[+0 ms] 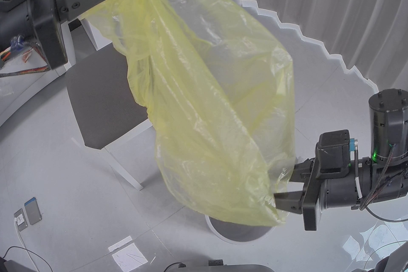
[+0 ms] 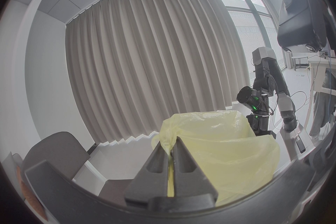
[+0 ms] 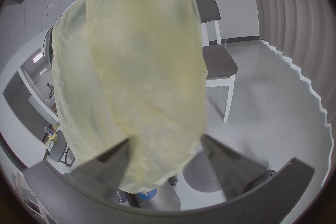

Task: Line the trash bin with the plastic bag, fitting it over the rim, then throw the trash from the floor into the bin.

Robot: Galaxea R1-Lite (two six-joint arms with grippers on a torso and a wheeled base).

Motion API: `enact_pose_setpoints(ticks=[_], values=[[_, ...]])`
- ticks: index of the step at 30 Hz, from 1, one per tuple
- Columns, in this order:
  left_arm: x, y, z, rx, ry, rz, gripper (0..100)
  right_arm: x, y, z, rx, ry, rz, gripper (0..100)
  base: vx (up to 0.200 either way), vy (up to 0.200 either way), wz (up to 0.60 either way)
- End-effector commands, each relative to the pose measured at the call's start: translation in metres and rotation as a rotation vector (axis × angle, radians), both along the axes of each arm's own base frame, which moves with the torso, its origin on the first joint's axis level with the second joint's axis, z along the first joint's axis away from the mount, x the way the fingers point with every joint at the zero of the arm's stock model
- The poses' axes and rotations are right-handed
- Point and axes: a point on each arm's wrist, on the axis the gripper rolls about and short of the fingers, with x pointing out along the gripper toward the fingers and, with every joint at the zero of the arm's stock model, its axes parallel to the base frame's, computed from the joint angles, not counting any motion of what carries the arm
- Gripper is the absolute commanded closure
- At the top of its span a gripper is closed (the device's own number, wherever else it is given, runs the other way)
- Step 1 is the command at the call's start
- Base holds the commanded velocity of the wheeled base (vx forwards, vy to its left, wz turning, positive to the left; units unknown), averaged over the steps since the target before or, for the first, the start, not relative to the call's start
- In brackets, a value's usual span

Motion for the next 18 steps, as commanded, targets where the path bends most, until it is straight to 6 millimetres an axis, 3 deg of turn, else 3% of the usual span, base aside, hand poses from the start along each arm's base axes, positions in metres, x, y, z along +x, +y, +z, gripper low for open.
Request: enact_pose_setpoints(ticks=[1, 9, 17, 18], values=[[0.001, -0.001, -0.001, 0.003, 0.003, 0.0, 100, 0.001, 0.002, -0.002, -0.006, 0.005, 0.001, 100, 0.0, 0.0, 0.0], [0.005, -0.002, -0.011, -0.011, 0.082, 0.003, 100, 0.004, -0.006, 0.0, -0.003, -0.005, -0.041, 100, 0.0, 0.0, 0.0], [0.01, -0.004, -0.058, -0.051, 0.376, 0.031, 100, 0.012, -0.035, 0.003, 0.012, -0.016, -0.164, 100, 0.0, 0.0, 0.0], [0.009, -0.002, -0.073, -0.052, 0.437, 0.046, 100, 0.013, -0.043, 0.002, 0.016, -0.011, -0.202, 100, 0.0, 0.0, 0.0]])
